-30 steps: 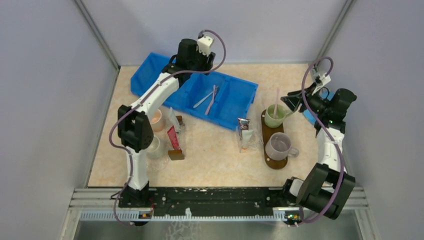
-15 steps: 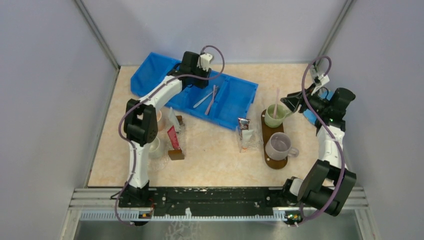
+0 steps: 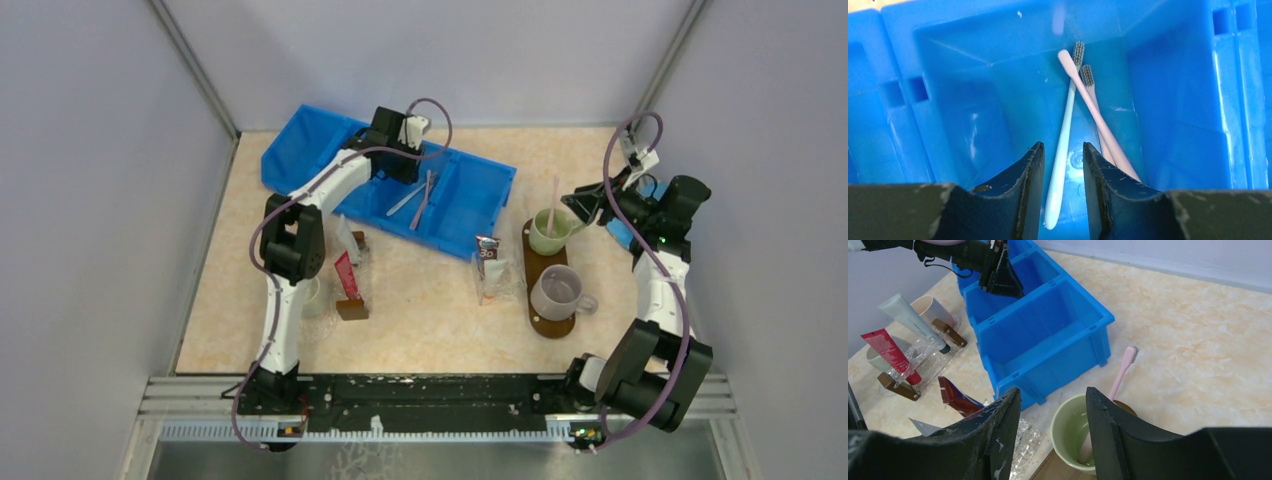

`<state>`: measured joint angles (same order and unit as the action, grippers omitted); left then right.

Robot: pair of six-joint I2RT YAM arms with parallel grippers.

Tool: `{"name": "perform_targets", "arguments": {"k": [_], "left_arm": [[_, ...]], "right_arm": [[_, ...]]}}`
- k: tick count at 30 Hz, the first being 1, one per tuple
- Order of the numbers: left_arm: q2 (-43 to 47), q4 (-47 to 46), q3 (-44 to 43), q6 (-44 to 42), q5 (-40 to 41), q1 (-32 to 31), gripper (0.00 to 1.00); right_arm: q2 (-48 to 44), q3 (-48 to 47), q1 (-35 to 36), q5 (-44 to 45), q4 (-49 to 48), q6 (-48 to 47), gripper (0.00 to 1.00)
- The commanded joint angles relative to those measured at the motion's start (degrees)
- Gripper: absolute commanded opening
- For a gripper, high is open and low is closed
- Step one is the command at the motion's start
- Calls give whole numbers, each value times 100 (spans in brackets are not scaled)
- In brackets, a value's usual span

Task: Prepare toiletry sets of a toothbrush and toothpaste on the tray
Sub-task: Pick up the toothbrush from the storage box.

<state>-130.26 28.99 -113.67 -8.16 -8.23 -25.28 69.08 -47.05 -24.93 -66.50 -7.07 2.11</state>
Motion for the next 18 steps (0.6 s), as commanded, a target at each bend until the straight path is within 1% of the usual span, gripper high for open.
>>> {"name": "perform_targets", "arguments": {"k": [1, 6, 8, 11, 14, 18], "left_arm": [[-404, 304, -458, -35, -124, 7, 41], [-779, 521, -869, -57, -45, 7, 41], [-841, 524, -893, -43, -24, 2, 41], [-954, 568, -902, -33, 227, -19, 42], [-1164, 845, -1067, -98, 370, -56, 42], [-1428, 1182, -1388, -140, 277, -85, 42]], "right_arm": [[-42, -182, -38, -42, -222, 9, 51], [-58, -164, -34, -47, -266, 24, 51], [-60, -154, -38, -53, -273, 26, 51], [-70, -156, -30, -60, -286, 40, 51], [-70, -151, -34, -63, -295, 52, 51], [-91, -156, -38, -60, -312, 70, 51]]}}
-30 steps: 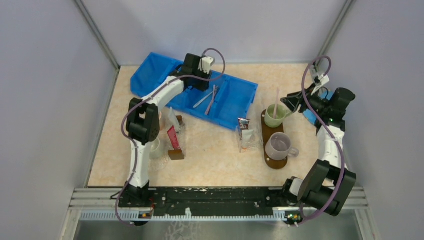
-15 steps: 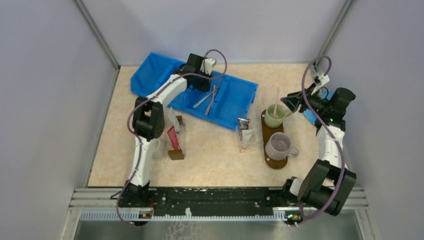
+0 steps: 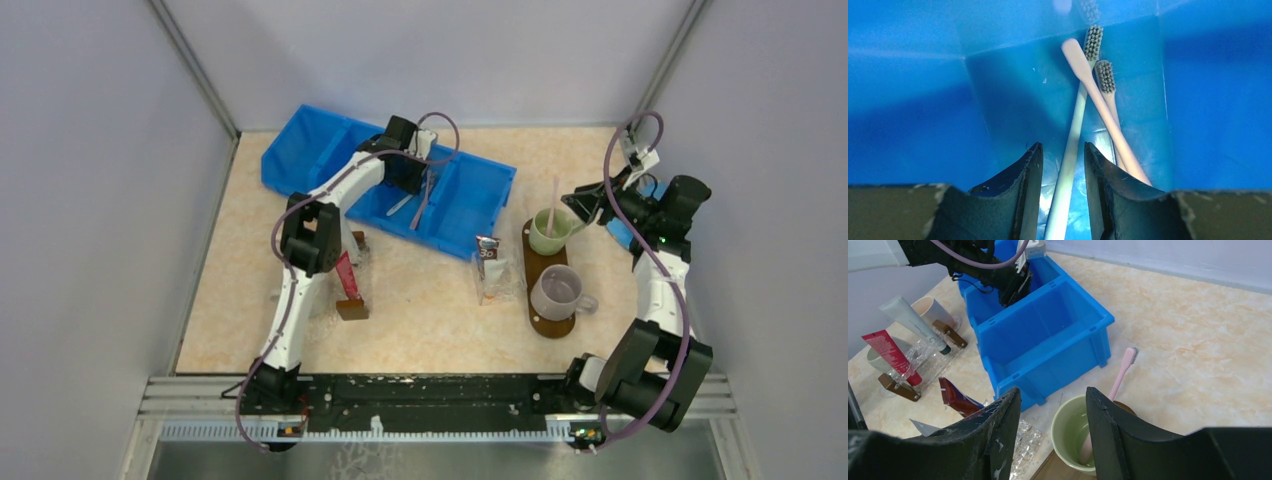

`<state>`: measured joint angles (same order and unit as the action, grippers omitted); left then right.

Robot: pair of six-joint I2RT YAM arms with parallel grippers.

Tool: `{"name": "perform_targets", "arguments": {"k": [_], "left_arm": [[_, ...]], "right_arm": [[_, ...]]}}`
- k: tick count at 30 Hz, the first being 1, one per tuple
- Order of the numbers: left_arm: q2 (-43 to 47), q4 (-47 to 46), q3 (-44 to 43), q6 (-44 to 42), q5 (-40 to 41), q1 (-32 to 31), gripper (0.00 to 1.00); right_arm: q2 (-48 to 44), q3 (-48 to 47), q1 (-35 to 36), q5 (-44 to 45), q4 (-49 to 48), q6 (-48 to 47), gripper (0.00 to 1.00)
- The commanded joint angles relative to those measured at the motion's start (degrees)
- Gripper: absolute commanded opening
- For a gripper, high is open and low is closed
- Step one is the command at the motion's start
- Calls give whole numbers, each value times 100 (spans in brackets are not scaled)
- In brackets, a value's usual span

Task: Prepare toiletry sets of a toothbrush and toothpaste on the tray
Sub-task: Pick up the toothbrush from the storage box.

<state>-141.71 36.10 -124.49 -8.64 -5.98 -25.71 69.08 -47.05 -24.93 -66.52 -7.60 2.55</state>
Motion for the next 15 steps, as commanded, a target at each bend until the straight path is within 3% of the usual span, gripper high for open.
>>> {"name": "perform_targets", "arguments": {"k": [1, 9, 15], "left_arm": [[-291, 496, -302, -100, 20, -56, 41], [-361, 710, -300, -239, -45, -97, 37], [-335, 760, -314, -351, -28, -117, 6]], "right_arm": [[-96, -156, -35, -61, -258, 24, 51], [-96, -173, -35, -72, -259, 35, 51], [-96, -177, -34, -89, -260, 44, 51]]}}
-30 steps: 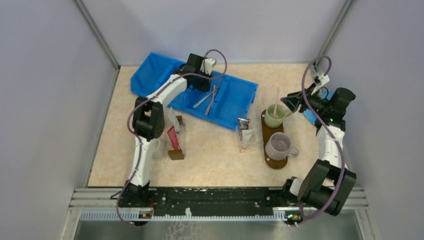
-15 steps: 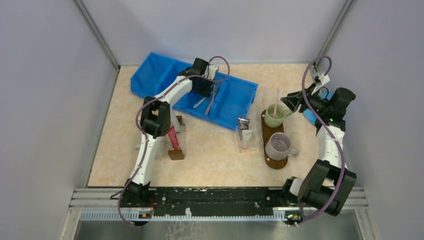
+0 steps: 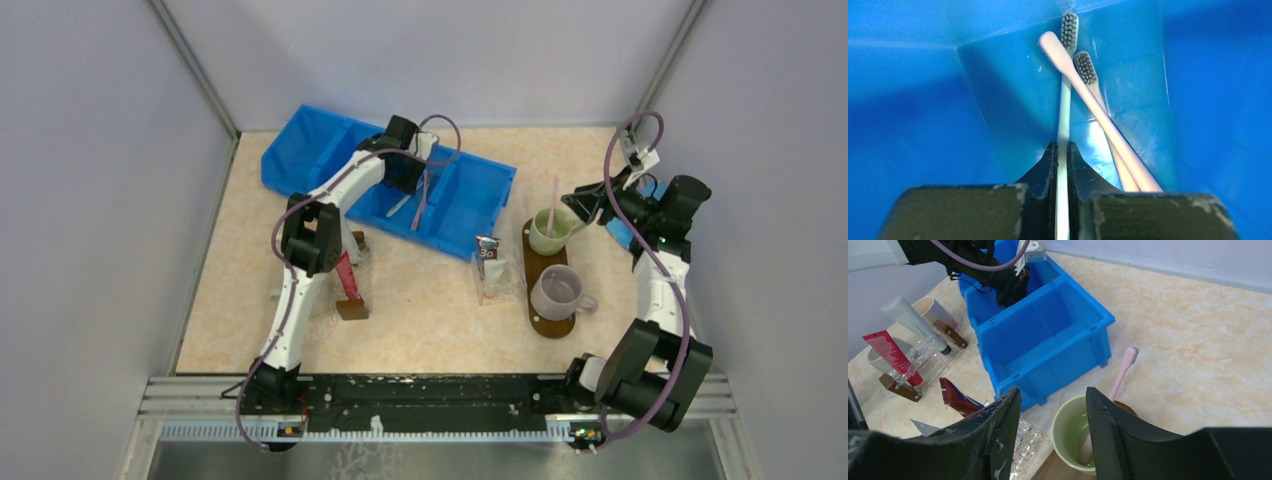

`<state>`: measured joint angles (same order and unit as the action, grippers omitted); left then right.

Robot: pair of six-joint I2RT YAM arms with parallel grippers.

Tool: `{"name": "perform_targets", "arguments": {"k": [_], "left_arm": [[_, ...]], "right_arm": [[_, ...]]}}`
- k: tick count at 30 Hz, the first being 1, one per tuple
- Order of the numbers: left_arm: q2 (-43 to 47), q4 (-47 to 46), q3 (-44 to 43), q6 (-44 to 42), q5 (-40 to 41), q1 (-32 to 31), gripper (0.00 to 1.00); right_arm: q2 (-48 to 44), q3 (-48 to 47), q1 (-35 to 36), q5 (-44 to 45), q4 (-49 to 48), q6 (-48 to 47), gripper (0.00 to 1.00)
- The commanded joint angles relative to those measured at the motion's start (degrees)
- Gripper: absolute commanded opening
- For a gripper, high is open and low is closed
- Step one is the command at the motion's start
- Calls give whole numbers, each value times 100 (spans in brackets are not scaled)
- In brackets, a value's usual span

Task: Prepare toiletry sets of a toothbrush and toothpaste on the tray
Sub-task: Pick up the toothbrush from the storage box.

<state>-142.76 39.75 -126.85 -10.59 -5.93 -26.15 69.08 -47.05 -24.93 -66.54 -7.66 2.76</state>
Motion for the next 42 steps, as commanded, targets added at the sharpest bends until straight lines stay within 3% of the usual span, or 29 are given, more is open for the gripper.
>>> {"name": "perform_targets", "arguments": {"k": [1, 16, 23, 32, 42], "left_arm": [[-208, 389, -79, -177, -6, -86, 2], [1038, -786, 1023, 58, 1101, -116, 0], [1405, -1231, 1491, 119, 979, -111, 0], [539, -716, 416, 251, 553, -103, 31], [311, -1041, 290, 816, 0, 5, 34]], "right_arm": [[-97, -181, -38, -95, -253, 21, 51], [-105, -173, -37, -114, -284, 48, 51], [-105, -164, -38, -133, -310, 66, 51], [-113, -146, -36, -153, -368, 114, 51], [-107, -138, -33, -163, -394, 131, 51]]}}
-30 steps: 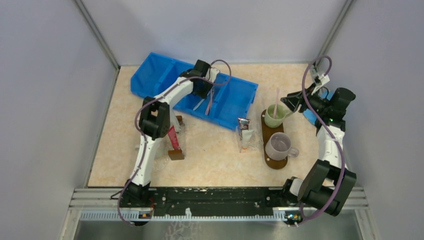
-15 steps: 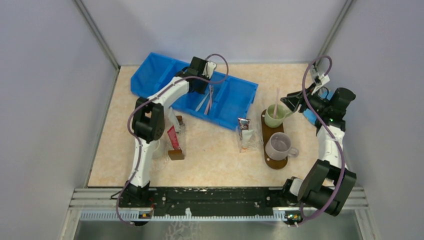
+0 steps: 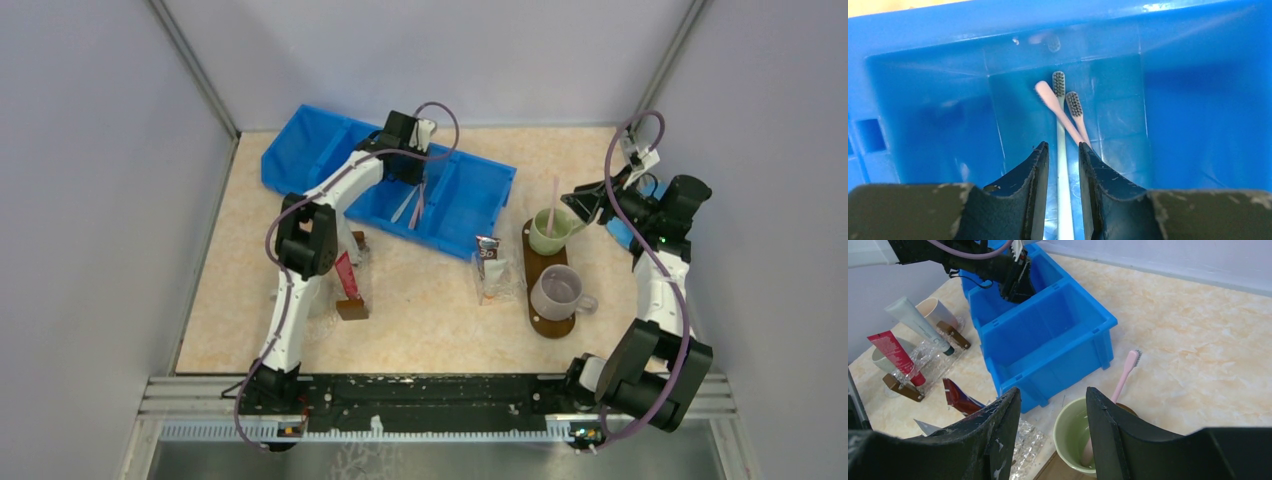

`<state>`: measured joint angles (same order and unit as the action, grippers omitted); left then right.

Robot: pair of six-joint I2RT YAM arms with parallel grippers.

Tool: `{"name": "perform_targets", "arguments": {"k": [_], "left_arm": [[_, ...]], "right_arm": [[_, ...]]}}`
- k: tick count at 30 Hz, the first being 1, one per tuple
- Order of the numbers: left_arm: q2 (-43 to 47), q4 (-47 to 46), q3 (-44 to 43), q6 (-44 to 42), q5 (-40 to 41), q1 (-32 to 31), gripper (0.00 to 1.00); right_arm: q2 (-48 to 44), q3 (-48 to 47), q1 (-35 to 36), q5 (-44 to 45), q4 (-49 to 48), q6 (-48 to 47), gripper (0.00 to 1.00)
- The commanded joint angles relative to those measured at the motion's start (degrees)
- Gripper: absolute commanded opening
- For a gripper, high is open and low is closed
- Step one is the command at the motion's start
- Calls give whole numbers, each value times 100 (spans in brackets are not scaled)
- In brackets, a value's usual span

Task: Prepare toiletry sets of a toothbrush and toothpaste on the tray
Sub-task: Pick up the toothbrush from the storage box.

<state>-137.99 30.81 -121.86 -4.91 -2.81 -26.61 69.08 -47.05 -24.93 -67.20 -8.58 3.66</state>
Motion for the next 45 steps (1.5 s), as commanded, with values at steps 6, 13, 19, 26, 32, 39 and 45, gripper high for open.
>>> {"name": "perform_targets", "arguments": {"k": [6, 13, 19, 26, 32, 39, 45], "left_arm": [[-391, -72, -433, 482, -702, 121, 34], [-679, 202, -781, 592, -826, 141, 34], [-781, 281, -851, 584, -807, 142, 23], [-831, 433, -982, 484, -461, 139, 12], [-284, -187, -173, 168, -7, 150, 2], [-157, -339, -9, 76, 1, 170, 0], [367, -787, 544, 248, -172, 193, 0]], "right_arm": [[-114, -138, -33, -100, -302, 51, 51], [-105, -140, -34, -101, -306, 52, 51], [-96, -138, -38, -100, -311, 52, 51], [-103, -133, -34, -93, -311, 57, 51], [-109, -138, -38, -94, -319, 62, 51], [-114, -136, -32, -92, -318, 64, 51], [-122, -127, -35, -101, -320, 60, 51]]}}
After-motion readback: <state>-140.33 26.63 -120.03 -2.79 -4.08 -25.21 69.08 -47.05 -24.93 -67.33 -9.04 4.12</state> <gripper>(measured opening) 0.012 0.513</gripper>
